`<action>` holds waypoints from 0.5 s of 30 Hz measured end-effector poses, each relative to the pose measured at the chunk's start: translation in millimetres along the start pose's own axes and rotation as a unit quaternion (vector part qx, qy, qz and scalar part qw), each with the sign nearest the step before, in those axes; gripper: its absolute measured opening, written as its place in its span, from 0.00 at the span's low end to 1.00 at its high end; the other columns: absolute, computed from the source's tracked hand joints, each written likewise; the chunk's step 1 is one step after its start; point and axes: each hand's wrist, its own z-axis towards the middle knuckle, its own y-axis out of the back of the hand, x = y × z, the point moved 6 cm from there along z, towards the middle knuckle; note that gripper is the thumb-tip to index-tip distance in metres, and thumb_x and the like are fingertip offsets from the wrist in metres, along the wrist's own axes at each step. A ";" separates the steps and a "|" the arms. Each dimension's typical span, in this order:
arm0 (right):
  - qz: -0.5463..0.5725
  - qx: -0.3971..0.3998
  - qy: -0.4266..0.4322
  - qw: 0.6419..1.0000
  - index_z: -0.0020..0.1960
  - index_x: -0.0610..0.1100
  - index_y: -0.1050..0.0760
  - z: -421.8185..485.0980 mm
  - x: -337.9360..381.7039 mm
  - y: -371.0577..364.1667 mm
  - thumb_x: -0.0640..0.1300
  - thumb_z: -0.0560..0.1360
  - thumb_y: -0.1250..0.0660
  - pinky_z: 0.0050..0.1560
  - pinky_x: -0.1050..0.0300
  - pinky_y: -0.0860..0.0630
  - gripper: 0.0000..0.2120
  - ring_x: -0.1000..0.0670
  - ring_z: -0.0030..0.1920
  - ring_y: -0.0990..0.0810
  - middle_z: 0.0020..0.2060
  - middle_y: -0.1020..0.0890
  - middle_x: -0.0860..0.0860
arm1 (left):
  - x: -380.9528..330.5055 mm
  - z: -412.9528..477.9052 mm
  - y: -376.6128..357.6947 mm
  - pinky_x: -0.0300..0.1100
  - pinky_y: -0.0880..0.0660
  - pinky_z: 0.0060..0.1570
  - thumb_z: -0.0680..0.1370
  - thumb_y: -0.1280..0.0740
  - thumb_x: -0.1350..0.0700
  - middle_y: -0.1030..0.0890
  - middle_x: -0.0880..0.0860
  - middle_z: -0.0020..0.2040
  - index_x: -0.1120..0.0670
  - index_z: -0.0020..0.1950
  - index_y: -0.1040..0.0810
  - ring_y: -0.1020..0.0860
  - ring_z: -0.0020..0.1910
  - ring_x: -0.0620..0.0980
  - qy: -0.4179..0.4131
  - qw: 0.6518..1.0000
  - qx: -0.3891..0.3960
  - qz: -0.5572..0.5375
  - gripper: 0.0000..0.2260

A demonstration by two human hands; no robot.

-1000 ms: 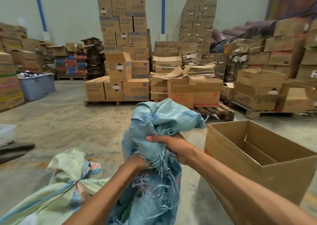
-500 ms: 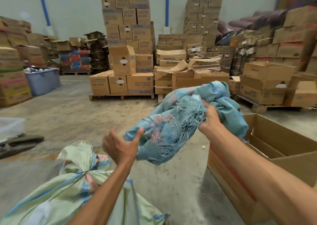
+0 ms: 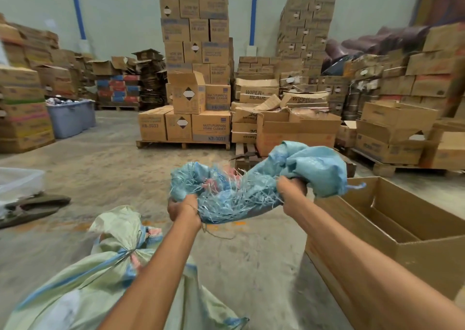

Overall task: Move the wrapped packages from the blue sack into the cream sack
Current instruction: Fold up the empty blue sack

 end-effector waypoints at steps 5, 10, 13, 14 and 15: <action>-0.364 -0.004 0.304 0.881 0.65 0.42 0.24 -53.9 21.5 -29.2 0.46 0.75 0.34 0.56 0.51 0.25 0.19 0.39 0.59 0.22 0.59 0.19 0.43 | -39.0 -38.7 -25.3 0.40 0.25 0.36 0.70 0.31 0.67 0.19 0.53 0.47 0.53 0.56 0.25 0.21 0.41 0.51 -0.243 0.934 0.064 0.253 0.17; -0.529 -0.009 0.395 0.751 0.76 0.43 0.39 -88.4 27.0 -52.6 0.50 0.77 0.37 0.61 0.43 0.32 0.29 0.39 0.62 0.32 0.66 0.33 0.42 | -43.8 -75.9 -35.8 0.40 0.26 0.35 0.77 0.46 0.41 0.17 0.58 0.44 0.59 0.55 0.20 0.21 0.37 0.52 -0.009 0.900 0.427 0.086 0.25; -0.584 -0.038 0.462 0.667 0.75 0.43 0.39 -98.2 31.2 -59.8 0.49 0.77 0.38 0.63 0.39 0.35 0.29 0.38 0.65 0.34 0.67 0.34 0.39 | -45.5 -81.5 -31.7 0.55 0.30 0.65 0.69 0.52 0.20 0.21 0.60 0.64 0.58 0.69 0.25 0.22 0.62 0.58 0.080 0.839 0.533 0.077 0.49; -0.600 -0.032 0.471 0.646 0.76 0.43 0.41 -99.9 29.0 -66.3 0.51 0.77 0.37 0.66 0.37 0.37 0.31 0.37 0.67 0.36 0.68 0.35 0.39 | -45.7 -82.4 -30.9 0.58 0.33 0.69 0.66 0.49 0.19 0.23 0.60 0.67 0.57 0.71 0.27 0.25 0.67 0.59 0.092 0.833 0.541 0.065 0.51; -0.613 -0.026 0.474 0.631 0.78 0.43 0.43 -101.2 27.1 -71.1 0.54 0.78 0.38 0.68 0.34 0.40 0.33 0.37 0.69 0.37 0.70 0.36 0.39 | -48.0 -85.7 -31.9 0.57 0.32 0.69 0.68 0.45 0.21 0.23 0.59 0.68 0.56 0.72 0.28 0.25 0.67 0.58 0.090 0.833 0.543 0.053 0.47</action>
